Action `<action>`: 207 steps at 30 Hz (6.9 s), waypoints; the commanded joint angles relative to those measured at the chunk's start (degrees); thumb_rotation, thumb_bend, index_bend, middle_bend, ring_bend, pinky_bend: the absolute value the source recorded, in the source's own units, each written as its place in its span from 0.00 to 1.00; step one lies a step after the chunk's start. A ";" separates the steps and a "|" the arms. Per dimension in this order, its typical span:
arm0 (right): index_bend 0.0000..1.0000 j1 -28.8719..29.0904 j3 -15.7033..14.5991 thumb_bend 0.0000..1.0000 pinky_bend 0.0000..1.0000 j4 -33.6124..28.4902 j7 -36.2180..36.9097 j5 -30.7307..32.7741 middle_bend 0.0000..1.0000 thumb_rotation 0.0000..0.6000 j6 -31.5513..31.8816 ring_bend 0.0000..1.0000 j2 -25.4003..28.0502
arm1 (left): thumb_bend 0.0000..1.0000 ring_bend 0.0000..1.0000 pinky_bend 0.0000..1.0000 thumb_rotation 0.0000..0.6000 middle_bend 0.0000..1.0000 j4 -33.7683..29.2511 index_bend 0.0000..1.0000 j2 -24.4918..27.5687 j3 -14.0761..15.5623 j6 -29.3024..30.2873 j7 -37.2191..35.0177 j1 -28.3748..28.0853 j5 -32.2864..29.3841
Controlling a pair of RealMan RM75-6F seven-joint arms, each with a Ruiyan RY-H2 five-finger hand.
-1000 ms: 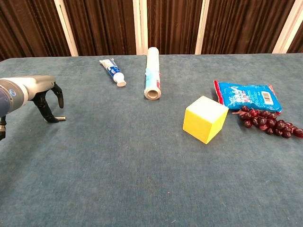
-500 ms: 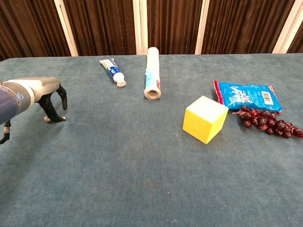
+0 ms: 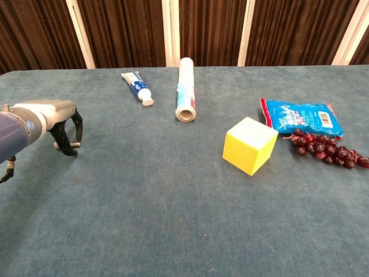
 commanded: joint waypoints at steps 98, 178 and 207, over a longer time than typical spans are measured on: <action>0.19 0.13 0.80 0.15 0.00 0.17 1.01 1.23 0.11 1.00 0.02 0.06 -0.87 | 0.51 0.00 0.00 1.00 0.23 -6.25 0.58 2.70 -2.42 0.13 1.00 3.74 6.51; 0.19 0.43 0.63 0.15 0.00 -0.07 0.54 1.70 0.12 1.00 -0.52 0.06 -1.52 | 0.51 0.00 0.00 1.00 0.23 6.84 0.59 8.54 -1.54 -25.20 -77.37 15.52 47.93; 0.19 0.37 0.93 0.15 0.00 0.43 0.18 1.63 0.12 1.00 0.16 0.06 -2.25 | 0.51 0.00 0.00 1.00 0.23 11.25 0.60 7.58 0.15 -25.73 -81.34 15.17 48.41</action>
